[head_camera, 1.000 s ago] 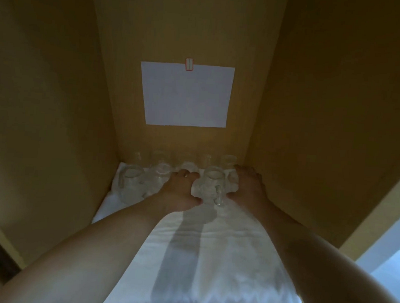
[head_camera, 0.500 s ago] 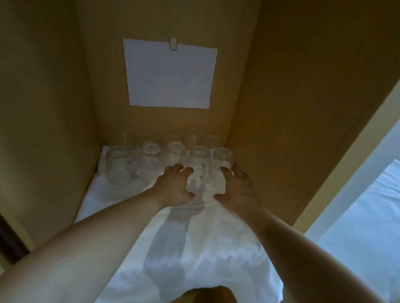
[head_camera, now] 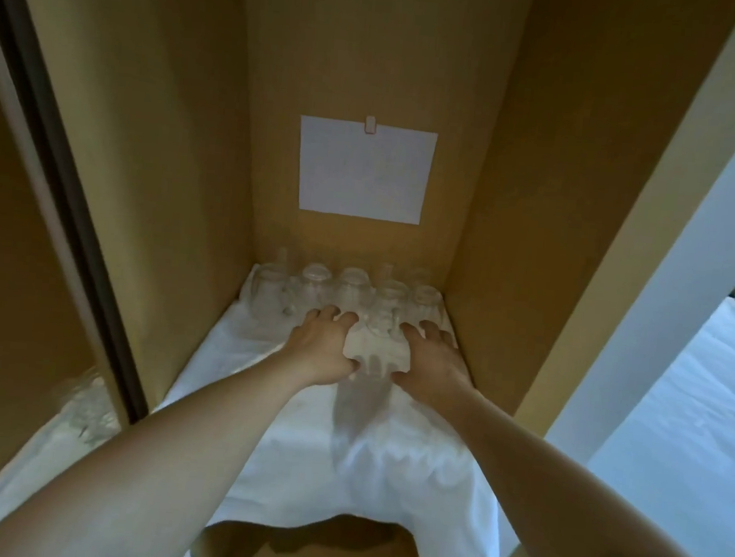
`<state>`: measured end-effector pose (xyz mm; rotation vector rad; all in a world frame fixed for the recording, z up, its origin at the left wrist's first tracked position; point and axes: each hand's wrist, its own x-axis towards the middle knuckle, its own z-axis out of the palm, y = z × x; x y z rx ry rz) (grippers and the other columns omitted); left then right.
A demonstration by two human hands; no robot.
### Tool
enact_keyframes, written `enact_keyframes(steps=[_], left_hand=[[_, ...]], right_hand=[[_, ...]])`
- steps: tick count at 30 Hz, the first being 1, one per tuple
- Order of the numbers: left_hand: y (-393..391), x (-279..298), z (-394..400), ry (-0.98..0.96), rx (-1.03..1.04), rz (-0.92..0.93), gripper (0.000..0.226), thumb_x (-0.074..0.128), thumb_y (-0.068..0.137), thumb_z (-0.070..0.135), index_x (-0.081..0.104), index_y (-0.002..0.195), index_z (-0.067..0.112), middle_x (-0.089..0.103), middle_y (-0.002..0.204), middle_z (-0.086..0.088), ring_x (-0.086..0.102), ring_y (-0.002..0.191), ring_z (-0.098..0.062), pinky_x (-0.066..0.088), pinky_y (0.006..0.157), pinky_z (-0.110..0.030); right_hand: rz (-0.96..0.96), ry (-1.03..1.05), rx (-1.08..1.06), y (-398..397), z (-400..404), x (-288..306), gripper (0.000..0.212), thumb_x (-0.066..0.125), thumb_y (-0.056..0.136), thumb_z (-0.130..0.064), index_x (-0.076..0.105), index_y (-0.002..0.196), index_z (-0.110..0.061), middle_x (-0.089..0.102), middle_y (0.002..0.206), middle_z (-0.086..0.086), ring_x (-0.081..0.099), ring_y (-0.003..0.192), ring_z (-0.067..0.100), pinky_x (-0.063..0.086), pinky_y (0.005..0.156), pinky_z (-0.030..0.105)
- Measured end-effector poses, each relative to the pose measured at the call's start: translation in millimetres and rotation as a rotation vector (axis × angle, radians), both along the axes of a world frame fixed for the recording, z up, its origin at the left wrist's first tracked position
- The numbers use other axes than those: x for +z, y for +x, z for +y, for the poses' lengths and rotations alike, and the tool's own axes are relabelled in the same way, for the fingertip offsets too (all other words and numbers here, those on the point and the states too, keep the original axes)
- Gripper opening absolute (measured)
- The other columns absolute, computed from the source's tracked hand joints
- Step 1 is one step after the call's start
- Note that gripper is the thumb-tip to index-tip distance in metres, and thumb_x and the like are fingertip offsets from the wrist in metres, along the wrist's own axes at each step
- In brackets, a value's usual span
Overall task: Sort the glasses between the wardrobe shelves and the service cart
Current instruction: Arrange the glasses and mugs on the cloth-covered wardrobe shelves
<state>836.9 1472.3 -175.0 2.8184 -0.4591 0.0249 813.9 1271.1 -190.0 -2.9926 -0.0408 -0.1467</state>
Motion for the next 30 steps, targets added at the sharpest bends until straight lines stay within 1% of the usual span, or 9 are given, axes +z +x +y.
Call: enact_keyframes(steps=[3, 7, 13, 17, 19, 21, 23, 26, 30], left_hand=[[-34, 1, 4, 0.038, 0.020, -0.006, 0.082, 0.070, 0.085, 0.050, 0.031, 0.154, 0.028, 0.028, 0.158, -0.007, 0.026, 0.143, -0.032, 0.039, 0.109, -0.048], [-75, 2, 22, 0.058, 0.092, -0.032, 0.081, 0.070, 0.086, 0.049, 0.031, 0.154, 0.027, 0.029, 0.157, -0.006, 0.025, 0.143, -0.031, 0.039, 0.109, -0.046], [-139, -3, 71, 0.131, 0.232, -0.006, 0.080, 0.069, 0.087, 0.052, 0.031, 0.153, 0.027, 0.027, 0.157, -0.005, 0.025, 0.143, -0.030, 0.038, 0.109, -0.047], [-171, -4, 103, 0.128, 0.300, 0.012, 0.078, 0.067, 0.089, 0.052, 0.030, 0.153, 0.028, 0.026, 0.159, -0.005, 0.023, 0.145, -0.030, 0.041, 0.107, -0.049], [-180, -5, 116, 0.173, 0.314, 0.001, 0.075, 0.065, 0.090, 0.052, 0.030, 0.152, 0.028, 0.028, 0.158, -0.005, 0.026, 0.143, -0.032, 0.041, 0.107, -0.049], [-199, -7, 148, 0.178, 0.338, -0.032, 0.073, 0.064, 0.091, 0.052, 0.032, 0.152, 0.027, 0.032, 0.155, -0.005, 0.032, 0.140, -0.031, 0.040, 0.105, -0.045], [-202, -6, 154, 0.165, 0.349, -0.040, 0.071, 0.064, 0.092, 0.050, 0.034, 0.151, 0.026, 0.036, 0.152, -0.005, 0.035, 0.138, -0.030, 0.040, 0.103, -0.043], [-221, -5, 194, 0.112, 0.365, -0.031, 0.068, 0.066, 0.091, 0.046, 0.038, 0.148, 0.022, 0.037, 0.152, -0.009, 0.035, 0.138, -0.033, 0.039, 0.105, -0.043], [-244, -7, 264, 0.111, 0.385, -0.020, 0.070, 0.066, 0.091, 0.048, 0.036, 0.149, 0.023, 0.031, 0.156, -0.009, 0.028, 0.143, -0.034, 0.040, 0.109, -0.050]], right_hand=[[0.007, 0.035, 0.043, -20, 2, -1, 0.082, 0.073, 0.085, -0.043, 0.029, 0.153, -0.028, 0.032, 0.153, 0.007, 0.036, 0.135, 0.033, 0.040, 0.105, 0.045], [0.004, 0.055, 0.129, -37, 21, 0, 0.083, 0.074, 0.085, -0.045, 0.030, 0.153, -0.027, 0.032, 0.154, 0.009, 0.035, 0.136, 0.034, 0.041, 0.106, 0.047], [0.053, 0.098, 0.258, -69, 71, -11, 0.085, 0.075, 0.085, -0.046, 0.030, 0.154, -0.027, 0.030, 0.157, 0.010, 0.034, 0.139, 0.035, 0.038, 0.108, 0.047], [0.056, 0.093, 0.315, -89, 106, -11, 0.086, 0.074, 0.085, -0.049, 0.028, 0.155, -0.029, 0.027, 0.160, 0.008, 0.032, 0.141, 0.034, 0.038, 0.110, 0.047], [0.053, 0.085, 0.325, -96, 117, -7, 0.087, 0.074, 0.085, -0.049, 0.028, 0.156, -0.028, 0.027, 0.160, 0.008, 0.032, 0.141, 0.034, 0.038, 0.111, 0.047], [0.033, 0.049, 0.337, -109, 146, -1, 0.087, 0.075, 0.085, -0.049, 0.028, 0.156, -0.028, 0.026, 0.161, 0.008, 0.031, 0.142, 0.034, 0.037, 0.111, 0.047], [0.036, 0.057, 0.324, -109, 148, 3, 0.087, 0.075, 0.085, -0.048, 0.029, 0.155, -0.028, 0.026, 0.161, 0.008, 0.032, 0.142, 0.034, 0.038, 0.110, 0.046], [0.026, 0.066, 0.334, -121, 189, 5, 0.086, 0.076, 0.085, -0.047, 0.030, 0.155, -0.029, 0.028, 0.160, 0.006, 0.034, 0.140, 0.033, 0.039, 0.108, 0.045], [0.055, 0.090, 0.372, -147, 264, -2, 0.086, 0.076, 0.085, -0.047, 0.030, 0.155, -0.029, 0.030, 0.158, 0.005, 0.034, 0.140, 0.032, 0.040, 0.108, 0.045]])
